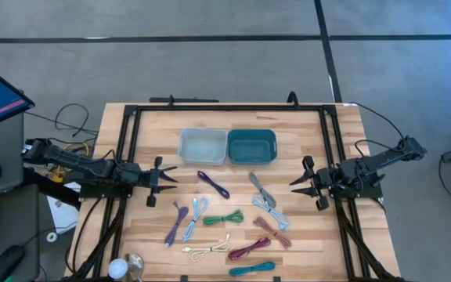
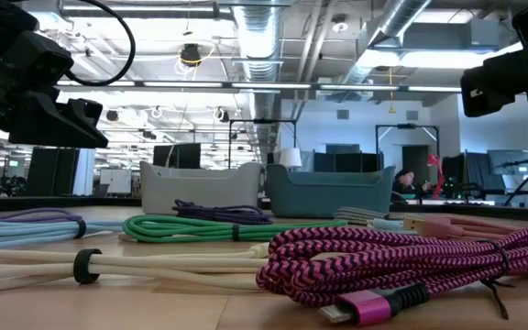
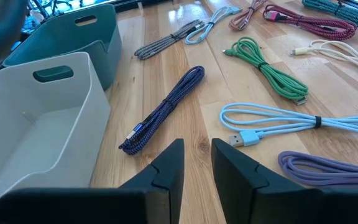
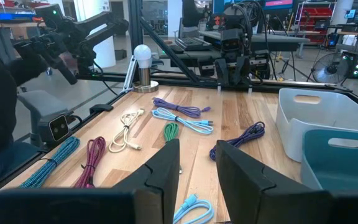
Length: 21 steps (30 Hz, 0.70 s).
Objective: Pick & Place USB Port
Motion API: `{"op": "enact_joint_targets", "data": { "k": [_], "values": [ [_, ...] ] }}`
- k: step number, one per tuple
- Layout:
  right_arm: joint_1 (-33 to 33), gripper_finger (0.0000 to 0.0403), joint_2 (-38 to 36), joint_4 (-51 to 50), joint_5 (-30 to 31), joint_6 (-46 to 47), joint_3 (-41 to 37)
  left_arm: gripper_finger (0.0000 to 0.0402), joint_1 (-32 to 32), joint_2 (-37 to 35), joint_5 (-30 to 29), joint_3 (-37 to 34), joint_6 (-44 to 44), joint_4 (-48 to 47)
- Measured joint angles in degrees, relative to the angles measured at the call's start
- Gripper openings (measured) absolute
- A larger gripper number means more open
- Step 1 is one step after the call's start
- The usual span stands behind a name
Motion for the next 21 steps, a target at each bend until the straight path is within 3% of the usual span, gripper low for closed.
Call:
{"op": "enact_joint_targets", "data": {
  "k": [18,21],
  "values": [
    [0.0,0.0098,0.0,0.0,0.0,0.0,0.0,0.0082,0.0,0.0,0.0,0.0,0.0,0.0],
    [0.1,0.0098,0.0,-0.4,-2.7,-3.4,0.0,0.0082,0.0,0.0,0.0,0.0,0.0,0.0]
  ]
}}
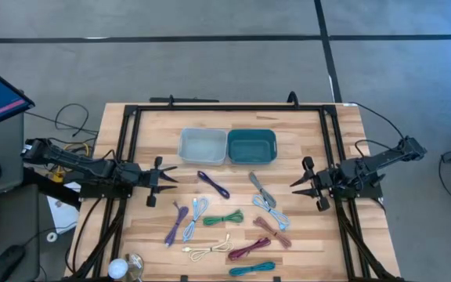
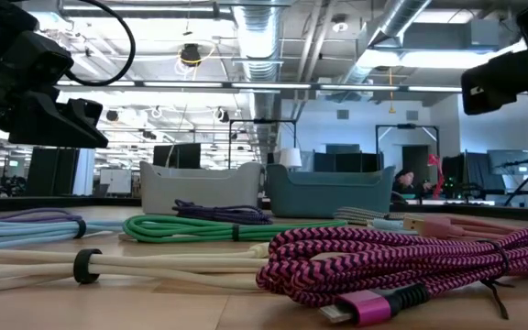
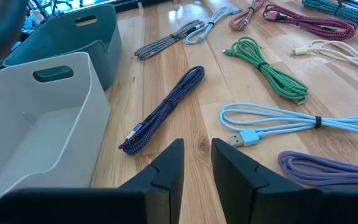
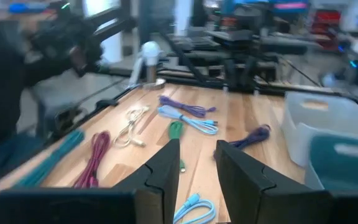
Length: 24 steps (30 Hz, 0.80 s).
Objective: Pick & Place USB Port
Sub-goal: Put the white patterned charger cable into the green bin
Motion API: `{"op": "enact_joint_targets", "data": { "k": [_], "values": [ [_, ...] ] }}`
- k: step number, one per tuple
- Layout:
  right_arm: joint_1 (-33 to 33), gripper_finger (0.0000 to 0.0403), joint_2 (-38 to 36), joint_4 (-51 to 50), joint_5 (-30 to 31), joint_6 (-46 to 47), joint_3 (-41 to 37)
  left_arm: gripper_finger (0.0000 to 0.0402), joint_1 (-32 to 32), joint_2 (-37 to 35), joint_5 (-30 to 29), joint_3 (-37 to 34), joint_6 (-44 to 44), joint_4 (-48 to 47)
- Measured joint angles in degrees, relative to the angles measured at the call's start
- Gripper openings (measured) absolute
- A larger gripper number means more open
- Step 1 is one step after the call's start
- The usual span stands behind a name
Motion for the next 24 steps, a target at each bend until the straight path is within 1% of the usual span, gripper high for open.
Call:
{"op": "enact_joint_targets", "data": {
  "k": [3,9,12,24],
  "values": [
    [0.5,0.0098,0.0,-0.2,-0.7,-0.7,0.0,0.0081,0.0,0.0,0.0,0.0,0.0,0.0],
    [0.4,0.0098,0.0,0.0,-0.5,7.3,0.0,0.0081,0.0,0.0,0.0,0.0,0.0,0.0],
    [0.4,0.0098,0.0,0.0,-0.5,9.4,0.0,0.0081,0.0,0.0,0.0,0.0,0.0,0.0],
    [0.4,0.0098,0.0,0.0,-0.4,9.5,0.0,0.0082,0.0,0.0,0.0,0.0,0.2,0.0]
  ]
}}
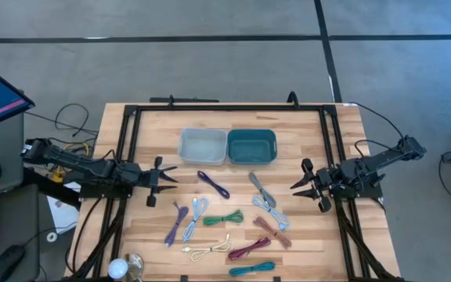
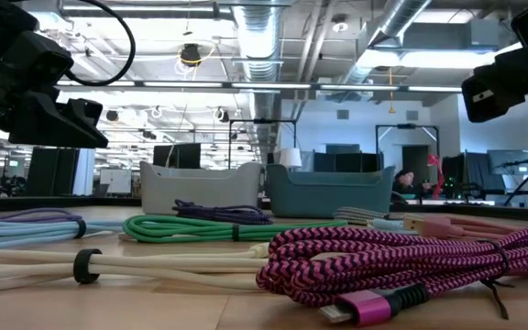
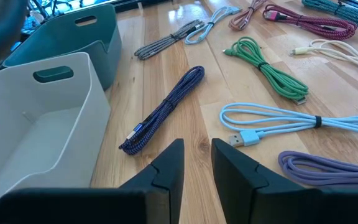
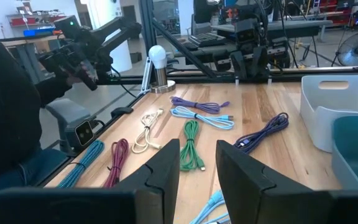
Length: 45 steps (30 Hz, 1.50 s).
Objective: Pick & Place USB Port
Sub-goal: Put the white patterned charger cable into the green bin
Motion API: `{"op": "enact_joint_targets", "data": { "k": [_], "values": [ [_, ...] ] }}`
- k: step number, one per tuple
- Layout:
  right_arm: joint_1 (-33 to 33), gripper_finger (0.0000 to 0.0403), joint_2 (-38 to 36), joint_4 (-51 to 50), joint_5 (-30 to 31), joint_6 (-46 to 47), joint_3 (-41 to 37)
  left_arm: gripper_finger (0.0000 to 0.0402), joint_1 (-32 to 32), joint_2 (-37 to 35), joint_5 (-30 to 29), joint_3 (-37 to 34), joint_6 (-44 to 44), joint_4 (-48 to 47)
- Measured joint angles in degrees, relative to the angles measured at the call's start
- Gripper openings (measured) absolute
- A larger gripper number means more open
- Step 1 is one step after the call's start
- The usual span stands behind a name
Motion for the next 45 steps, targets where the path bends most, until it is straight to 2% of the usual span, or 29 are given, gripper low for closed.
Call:
{"op": "enact_joint_targets", "data": {
  "k": [45],
  "values": [
    [0.0,0.0098,0.0,0.0,0.1,-0.9,0.0,0.0082,0.0,0.0,-0.4,0.0,0.0,5.1]
  ]
}}
